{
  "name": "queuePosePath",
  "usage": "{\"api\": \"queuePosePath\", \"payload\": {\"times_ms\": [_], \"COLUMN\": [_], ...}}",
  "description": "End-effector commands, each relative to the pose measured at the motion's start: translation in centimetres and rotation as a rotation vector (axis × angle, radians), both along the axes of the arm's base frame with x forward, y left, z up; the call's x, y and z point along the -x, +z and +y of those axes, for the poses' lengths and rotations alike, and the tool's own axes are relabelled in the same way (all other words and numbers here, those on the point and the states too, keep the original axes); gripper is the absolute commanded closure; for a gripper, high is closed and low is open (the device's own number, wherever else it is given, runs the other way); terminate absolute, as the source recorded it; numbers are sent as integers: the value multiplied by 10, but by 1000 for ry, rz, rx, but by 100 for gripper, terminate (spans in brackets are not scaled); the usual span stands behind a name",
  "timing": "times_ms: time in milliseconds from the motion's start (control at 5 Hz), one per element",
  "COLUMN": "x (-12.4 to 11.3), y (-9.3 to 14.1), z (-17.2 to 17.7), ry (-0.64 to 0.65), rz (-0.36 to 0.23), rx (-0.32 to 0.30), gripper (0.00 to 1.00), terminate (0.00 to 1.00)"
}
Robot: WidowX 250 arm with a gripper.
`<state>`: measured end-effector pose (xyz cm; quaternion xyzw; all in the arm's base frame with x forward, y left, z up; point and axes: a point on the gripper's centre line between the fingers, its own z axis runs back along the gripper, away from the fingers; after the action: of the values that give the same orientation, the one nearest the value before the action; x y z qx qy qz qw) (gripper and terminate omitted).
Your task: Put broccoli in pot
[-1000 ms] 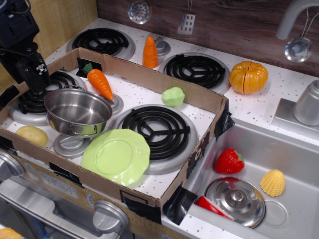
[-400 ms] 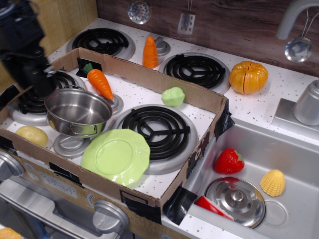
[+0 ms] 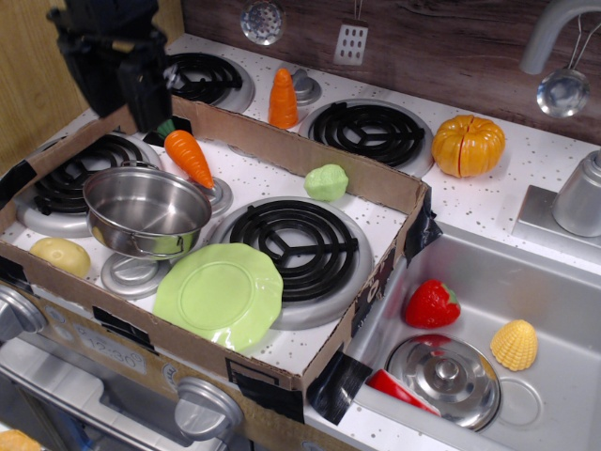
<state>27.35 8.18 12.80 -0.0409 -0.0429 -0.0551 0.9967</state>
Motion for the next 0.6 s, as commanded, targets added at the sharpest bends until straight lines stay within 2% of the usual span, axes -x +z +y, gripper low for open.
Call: {"api": "queuePosePath", "payload": {"times_ms": [0, 200, 400], "x": [-42, -61, -75], "y": [-25, -50, -57], "z": [-29, -40, -46], "ry": [106, 107, 110], "rz": [-23, -2, 0], "rx": [-14, -8, -13], "gripper": [0, 0, 0], "terminate": [0, 0, 0]}}
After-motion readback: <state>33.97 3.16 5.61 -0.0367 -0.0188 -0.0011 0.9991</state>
